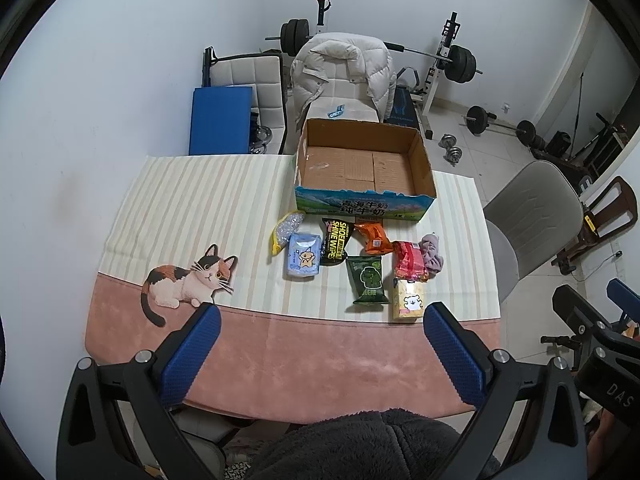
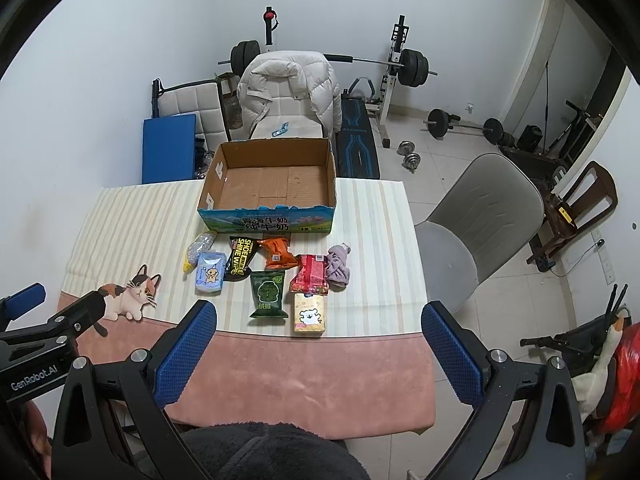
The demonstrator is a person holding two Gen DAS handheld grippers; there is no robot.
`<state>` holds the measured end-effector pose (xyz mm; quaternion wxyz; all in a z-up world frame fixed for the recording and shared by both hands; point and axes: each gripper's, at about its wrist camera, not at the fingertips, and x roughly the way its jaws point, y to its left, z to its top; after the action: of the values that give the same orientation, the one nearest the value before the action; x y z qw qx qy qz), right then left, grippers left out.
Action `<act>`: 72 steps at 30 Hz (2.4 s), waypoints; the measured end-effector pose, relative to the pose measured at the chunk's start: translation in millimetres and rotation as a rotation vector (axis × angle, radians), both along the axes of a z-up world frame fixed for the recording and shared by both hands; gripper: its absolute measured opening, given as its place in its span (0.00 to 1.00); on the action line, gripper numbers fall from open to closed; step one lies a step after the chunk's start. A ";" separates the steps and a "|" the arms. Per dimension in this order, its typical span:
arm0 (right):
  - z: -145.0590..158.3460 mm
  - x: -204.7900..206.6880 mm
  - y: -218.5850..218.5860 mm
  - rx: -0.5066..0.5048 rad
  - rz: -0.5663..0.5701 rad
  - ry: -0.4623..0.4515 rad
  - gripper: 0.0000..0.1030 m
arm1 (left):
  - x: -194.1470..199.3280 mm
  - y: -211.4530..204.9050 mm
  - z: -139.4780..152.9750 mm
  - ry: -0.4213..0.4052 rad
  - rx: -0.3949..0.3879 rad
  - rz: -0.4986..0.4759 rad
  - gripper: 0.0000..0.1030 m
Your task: Organize soft objects
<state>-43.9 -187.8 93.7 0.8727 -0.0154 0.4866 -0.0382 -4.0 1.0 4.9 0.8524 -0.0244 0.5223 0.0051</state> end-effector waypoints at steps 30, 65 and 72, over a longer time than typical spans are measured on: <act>4.2 20.5 3.5 0.014 0.010 0.003 1.00 | 20.8 3.0 -6.4 0.002 0.005 -0.003 1.00; -462.1 140.1 -88.7 0.316 -0.178 0.731 0.65 | 203.0 -108.3 -419.4 0.764 -0.117 -0.119 0.83; -483.4 137.8 -77.9 0.255 -0.155 0.758 0.65 | 186.6 -108.9 -413.2 0.727 -0.069 -0.089 0.32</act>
<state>93.9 -265.7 -389.7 0.6209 0.1170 0.7743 -0.0350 182.6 -107.9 -408.2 0.6091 -0.0273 0.7916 -0.0412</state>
